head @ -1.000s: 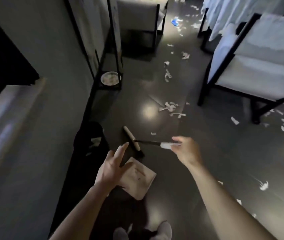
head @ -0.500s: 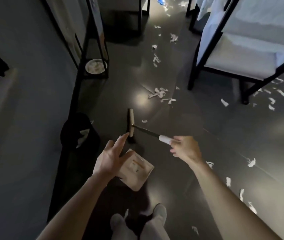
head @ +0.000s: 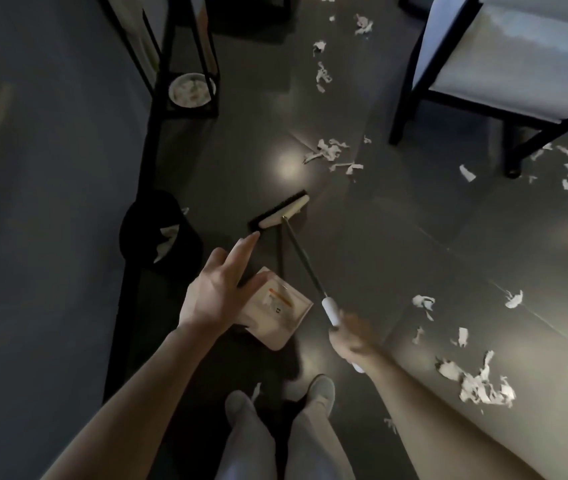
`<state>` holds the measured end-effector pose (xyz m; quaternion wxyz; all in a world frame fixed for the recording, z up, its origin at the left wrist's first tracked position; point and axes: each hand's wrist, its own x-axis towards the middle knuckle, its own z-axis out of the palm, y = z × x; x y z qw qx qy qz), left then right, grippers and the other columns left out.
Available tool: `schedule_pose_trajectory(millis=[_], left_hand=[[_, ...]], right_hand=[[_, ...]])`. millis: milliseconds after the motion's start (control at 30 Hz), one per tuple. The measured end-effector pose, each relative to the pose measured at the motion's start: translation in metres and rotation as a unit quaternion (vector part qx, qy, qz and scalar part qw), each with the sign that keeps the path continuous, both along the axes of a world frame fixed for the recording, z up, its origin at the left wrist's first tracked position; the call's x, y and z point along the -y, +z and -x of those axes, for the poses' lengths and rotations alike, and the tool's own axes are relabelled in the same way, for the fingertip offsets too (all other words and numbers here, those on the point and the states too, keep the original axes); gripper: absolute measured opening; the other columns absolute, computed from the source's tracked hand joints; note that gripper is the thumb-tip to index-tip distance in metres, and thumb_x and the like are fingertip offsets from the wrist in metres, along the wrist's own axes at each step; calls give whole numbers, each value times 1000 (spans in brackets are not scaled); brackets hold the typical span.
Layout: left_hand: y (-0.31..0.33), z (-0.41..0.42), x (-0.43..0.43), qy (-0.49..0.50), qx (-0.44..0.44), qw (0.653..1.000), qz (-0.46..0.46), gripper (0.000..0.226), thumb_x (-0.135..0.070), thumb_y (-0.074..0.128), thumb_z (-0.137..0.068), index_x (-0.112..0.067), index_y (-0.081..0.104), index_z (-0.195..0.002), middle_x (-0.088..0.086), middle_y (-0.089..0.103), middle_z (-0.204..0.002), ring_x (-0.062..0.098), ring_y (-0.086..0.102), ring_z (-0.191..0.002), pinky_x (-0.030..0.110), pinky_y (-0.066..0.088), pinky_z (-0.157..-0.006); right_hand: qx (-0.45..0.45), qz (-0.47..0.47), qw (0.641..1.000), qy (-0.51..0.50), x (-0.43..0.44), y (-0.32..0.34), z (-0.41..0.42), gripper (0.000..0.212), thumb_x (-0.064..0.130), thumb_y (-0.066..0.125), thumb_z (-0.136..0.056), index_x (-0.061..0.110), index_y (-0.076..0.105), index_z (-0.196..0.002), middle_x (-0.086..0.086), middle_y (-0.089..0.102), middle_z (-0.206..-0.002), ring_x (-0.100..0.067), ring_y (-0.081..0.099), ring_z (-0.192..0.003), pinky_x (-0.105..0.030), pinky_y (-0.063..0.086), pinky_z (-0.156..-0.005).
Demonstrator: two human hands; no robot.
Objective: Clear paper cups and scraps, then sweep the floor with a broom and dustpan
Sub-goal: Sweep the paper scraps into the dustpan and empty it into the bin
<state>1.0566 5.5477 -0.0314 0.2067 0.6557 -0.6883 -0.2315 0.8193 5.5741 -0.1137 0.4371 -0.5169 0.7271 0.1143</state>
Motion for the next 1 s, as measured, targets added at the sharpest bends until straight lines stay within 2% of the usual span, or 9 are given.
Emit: schedule_pose_trajectory(millis=[67,133,267,433,567,667,733,900,1000], left_hand=[[-1,0,0,-5,0,1000,-4,80,-73,36,-77,-36,26,-148,5,53,-108,13,54,-78,39,59,-63],[-2,-3,-1,-11,-2,1000,-6,80,-71,37,-79,-34,26,-149,6,55,-114,14,53,-81,39,59,-67],[-4,-9,-1,-24,-1,1000,3,79,-67,39,-82,-27,27,-150,8,56,-118,17,53,-83,39,58,-71],[2,-5,0,-18,0,1000,21,77,-66,36,-83,-27,29,-149,15,56,-117,23,58,-84,43,58,-67],[7,0,0,1,-27,1000,-8,75,-69,38,-81,-42,19,-149,12,53,-123,21,57,-95,42,57,-75],[9,3,3,-31,-18,999,-21,76,-57,48,-87,-35,15,-151,12,56,-125,16,57,-93,38,57,-77],[7,6,5,-35,-18,999,-30,75,-41,58,-90,-31,15,-152,12,58,-125,17,63,-97,33,57,-83],[9,19,4,-49,-40,998,-16,73,-21,64,-91,-26,22,-151,10,64,-107,15,65,-90,37,56,-88],[19,42,8,-95,-30,994,-38,79,-24,66,-89,-45,15,-146,10,57,-130,20,60,-114,40,52,-95]], right_hand=[[5,-1,999,-37,-8,-7,-5,48,16,34,-86,29,46,-131,-2,59,-123,-19,54,-79,-27,46,-68],[65,-43,984,-159,-8,-6,-14,29,14,32,-81,28,47,-102,-2,58,-108,-20,56,-70,-26,50,-59],[119,-105,953,-260,6,-12,-29,24,7,34,-79,28,45,-83,0,57,-73,-12,46,-43,-14,33,-40],[155,-73,948,-269,-11,-17,-40,35,4,25,-76,21,49,-94,4,47,-79,-13,26,-52,-18,18,-40],[176,-50,942,-282,-11,-11,-39,58,11,31,-91,43,36,-139,12,58,-116,-1,39,-34,-14,27,-35],[161,-17,963,-216,-13,-3,-32,56,15,40,-95,39,32,-144,10,55,-90,-1,42,-51,-17,34,-36],[153,4,968,-199,-15,3,-25,52,21,50,-95,32,34,-143,6,51,-73,-5,44,-46,-21,36,-38],[160,10,960,-230,-27,25,-4,56,28,54,-96,33,30,-147,0,51,-73,-11,46,-41,-20,36,-33],[189,13,942,-275,-34,37,18,60,28,55,-96,39,26,-148,-1,52,-74,-10,46,-41,-17,35,-32]])
